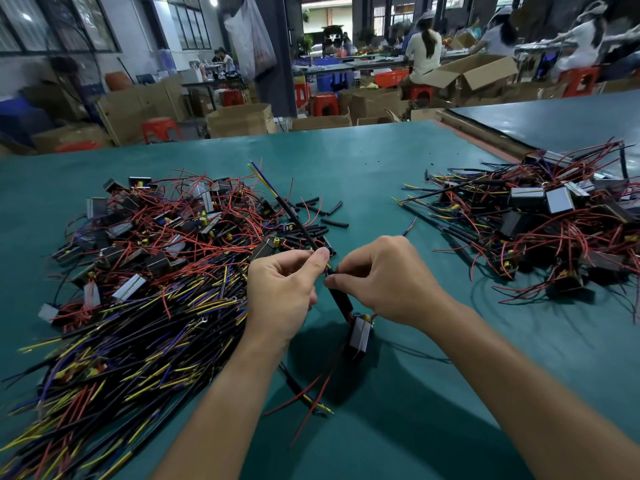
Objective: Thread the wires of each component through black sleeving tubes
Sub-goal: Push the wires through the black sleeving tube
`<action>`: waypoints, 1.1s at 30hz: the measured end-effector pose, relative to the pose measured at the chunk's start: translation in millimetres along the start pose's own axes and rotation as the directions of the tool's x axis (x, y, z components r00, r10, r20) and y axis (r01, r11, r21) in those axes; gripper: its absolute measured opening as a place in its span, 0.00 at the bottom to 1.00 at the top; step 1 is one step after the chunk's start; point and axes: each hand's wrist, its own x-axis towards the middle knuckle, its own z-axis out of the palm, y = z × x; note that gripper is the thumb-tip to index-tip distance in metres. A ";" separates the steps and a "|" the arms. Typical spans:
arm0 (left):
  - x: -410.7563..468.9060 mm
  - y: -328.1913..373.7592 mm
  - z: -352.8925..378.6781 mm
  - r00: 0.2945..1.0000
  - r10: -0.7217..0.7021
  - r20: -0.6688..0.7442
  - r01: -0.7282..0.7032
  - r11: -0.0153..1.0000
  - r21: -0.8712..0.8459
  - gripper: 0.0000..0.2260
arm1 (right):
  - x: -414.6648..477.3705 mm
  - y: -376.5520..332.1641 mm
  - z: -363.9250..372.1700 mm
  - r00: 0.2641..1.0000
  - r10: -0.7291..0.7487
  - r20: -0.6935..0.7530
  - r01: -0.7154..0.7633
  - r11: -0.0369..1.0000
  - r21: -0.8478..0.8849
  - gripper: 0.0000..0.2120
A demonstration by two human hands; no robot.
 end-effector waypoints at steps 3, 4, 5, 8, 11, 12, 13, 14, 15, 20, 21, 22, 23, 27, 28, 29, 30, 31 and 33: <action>-0.4 1.1 -0.1 1.000 -0.001 0.001 0.001 1.000 0.009 0.11 | 0.1 -0.8 0.0 0.997 -0.024 -0.074 0.027 0.999 0.043 0.09; -0.5 1.6 -0.3 1.000 -0.002 0.002 0.002 1.000 0.010 0.10 | -0.1 -1.2 0.3 0.996 -0.032 -0.083 0.036 0.998 0.050 0.09; -0.5 2.3 -0.5 1.000 -0.002 0.001 0.002 1.000 0.009 0.10 | -0.2 -1.5 0.8 0.995 -0.040 -0.091 0.045 0.997 0.055 0.08; -0.6 3.8 -1.7 1.000 -0.005 -0.004 0.005 1.000 -0.005 0.09 | -0.3 -1.7 2.9 0.993 -0.042 -0.115 0.051 0.996 0.074 0.07; -0.7 4.0 -2.5 1.000 -0.013 0.008 0.013 1.000 0.000 0.09 | 0.7 -0.7 3.4 0.997 -0.012 -0.080 0.021 0.994 0.105 0.08; -0.8 3.9 -2.6 1.000 -0.012 0.016 0.012 1.000 0.009 0.10 | 1.1 0.1 3.2 0.998 -0.003 -0.069 0.012 0.993 0.119 0.09; -1.3 4.1 -2.1 1.000 -0.007 0.027 0.007 1.000 0.013 0.09 | 1.3 0.9 3.1 0.998 0.006 -0.060 0.003 0.990 0.139 0.08; -2.2 4.6 -1.6 0.999 0.001 0.038 -0.002 1.000 0.013 0.09 | 1.1 1.3 3.0 0.999 0.016 -0.052 -0.007 0.987 0.161 0.07; -2.9 5.1 -1.0 0.999 0.014 0.051 -0.015 1.000 0.015 0.08 | 1.2 1.4 2.9 0.999 0.024 -0.046 -0.016 0.983 0.181 0.07; -7.3 12.3 -1.7 0.984 -0.004 0.175 0.014 0.998 -0.059 0.10 | 3.3 2.2 1.5 0.996 0.061 -0.069 -0.041 0.964 0.262 0.07; -7.2 13.1 -1.9 0.981 -0.019 0.194 0.032 0.998 -0.060 0.11 | 4.1 3.2 -0.2 0.995 0.077 -0.056 -0.058 0.954 0.293 0.07; -7.3 13.1 -1.7 0.978 -0.018 0.207 0.024 0.999 -0.026 0.12 | 5.0 4.5 -2.0 0.995 0.094 -0.039 -0.077 0.943 0.324 0.06; -7.4 11.1 -1.0 0.976 0.003 0.216 -0.014 0.999 0.051 0.13 | 5.9 5.9 -3.7 0.994 0.111 -0.022 -0.096 0.931 0.353 0.06; -10.0 0.4 1.6 0.973 0.015 0.229 -0.105 0.915 0.388 0.12 | 9.2 8.4 -10.7 0.987 0.160 0.024 -0.154 0.890 0.430 0.11; -9.8 -0.8 1.9 0.976 -0.020 0.215 -0.066 0.922 0.382 0.11 | 9.4 8.0 -12.3 0.986 0.162 0.030 -0.159 0.888 0.431 0.11; -9.1 -2.0 2.6 0.978 -0.055 0.202 -0.020 0.936 0.350 0.10 | 9.4 7.2 -13.6 0.986 0.162 0.034 -0.160 0.887 0.432 0.11; -8.6 -2.4 2.7 0.978 -0.084 0.189 0.023 0.953 0.302 0.11 | 9.3 6.1 -14.5 0.986 0.163 0.032 -0.160 0.885 0.438 0.11; -7.5 -2.2 2.6 0.980 -0.098 0.175 0.053 0.968 0.247 0.12 | 9.0 4.8 -15.1 0.986 0.168 0.026 -0.161 0.879 0.448 0.10; -6.6 0.1 1.5 0.985 -0.085 0.153 0.061 0.986 0.156 0.12 | 8.3 1.9 -16.1 0.983 0.185 0.010 -0.167 0.860 0.482 0.07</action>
